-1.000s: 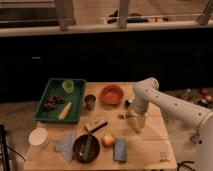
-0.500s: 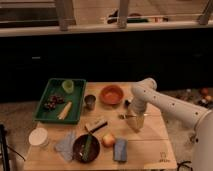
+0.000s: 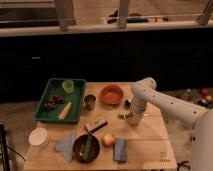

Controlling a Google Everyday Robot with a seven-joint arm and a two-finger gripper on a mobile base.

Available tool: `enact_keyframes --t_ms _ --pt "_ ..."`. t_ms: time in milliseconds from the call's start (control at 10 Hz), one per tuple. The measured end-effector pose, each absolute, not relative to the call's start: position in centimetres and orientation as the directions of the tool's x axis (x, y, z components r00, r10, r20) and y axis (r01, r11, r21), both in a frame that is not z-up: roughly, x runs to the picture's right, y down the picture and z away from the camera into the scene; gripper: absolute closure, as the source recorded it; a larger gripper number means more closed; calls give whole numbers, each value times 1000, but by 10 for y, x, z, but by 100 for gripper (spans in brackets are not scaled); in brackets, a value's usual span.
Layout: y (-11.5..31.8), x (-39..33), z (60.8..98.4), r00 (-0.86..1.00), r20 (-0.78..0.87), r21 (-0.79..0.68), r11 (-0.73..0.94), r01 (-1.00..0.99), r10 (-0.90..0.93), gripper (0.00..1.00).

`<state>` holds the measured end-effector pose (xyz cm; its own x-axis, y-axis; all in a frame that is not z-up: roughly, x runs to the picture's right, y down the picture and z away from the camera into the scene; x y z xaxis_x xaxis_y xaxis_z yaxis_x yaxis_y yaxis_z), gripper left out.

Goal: Place fork in table surface

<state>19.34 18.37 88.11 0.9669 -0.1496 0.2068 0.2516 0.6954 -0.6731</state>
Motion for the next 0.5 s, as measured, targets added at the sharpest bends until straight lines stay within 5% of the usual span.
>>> enact_keyframes --t_ms 300,500 --pt "185 194 880 967 206 -679 691 250 -148 96" --pt "185 196 880 968 203 -680 691 247 -147 100"
